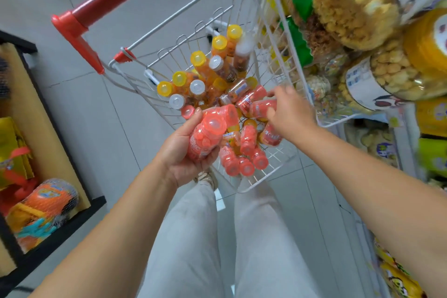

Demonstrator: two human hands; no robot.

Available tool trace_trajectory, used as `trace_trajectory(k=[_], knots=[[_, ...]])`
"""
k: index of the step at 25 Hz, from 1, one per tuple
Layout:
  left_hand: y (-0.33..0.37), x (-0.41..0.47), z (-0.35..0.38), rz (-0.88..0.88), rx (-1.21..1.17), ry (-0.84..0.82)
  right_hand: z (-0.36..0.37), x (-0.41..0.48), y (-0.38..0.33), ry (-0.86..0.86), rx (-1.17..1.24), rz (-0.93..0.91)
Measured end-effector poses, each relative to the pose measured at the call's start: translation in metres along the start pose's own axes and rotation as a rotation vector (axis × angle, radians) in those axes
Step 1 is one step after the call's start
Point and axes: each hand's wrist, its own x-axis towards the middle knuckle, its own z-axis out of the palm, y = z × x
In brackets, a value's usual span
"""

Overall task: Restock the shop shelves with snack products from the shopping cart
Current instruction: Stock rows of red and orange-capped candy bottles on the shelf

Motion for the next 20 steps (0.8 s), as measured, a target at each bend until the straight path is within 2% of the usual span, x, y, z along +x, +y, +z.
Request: trace_trajectory(k=[3,6,9,14,20], knots=[[-0.001,-0.025,0.017,-0.005,0.001,-0.076,-0.045,-0.068,0.008,0.084,0.528,0.052],[-0.012,-0.070,0.052,-0.017,0.063,-0.178,-0.098,-0.147,0.012,0.155,0.835,0.029],[-0.034,-0.115,0.094,-0.021,0.167,-0.240,-0.141,-0.211,0.024,0.202,0.892,0.011],[-0.100,-0.175,0.157,-0.060,0.328,-0.440,-0.184,-0.307,0.073,0.315,0.919,0.029],[-0.229,-0.210,0.237,-0.101,0.380,-0.655,-0.205,-0.432,0.175,0.581,1.212,0.083]])
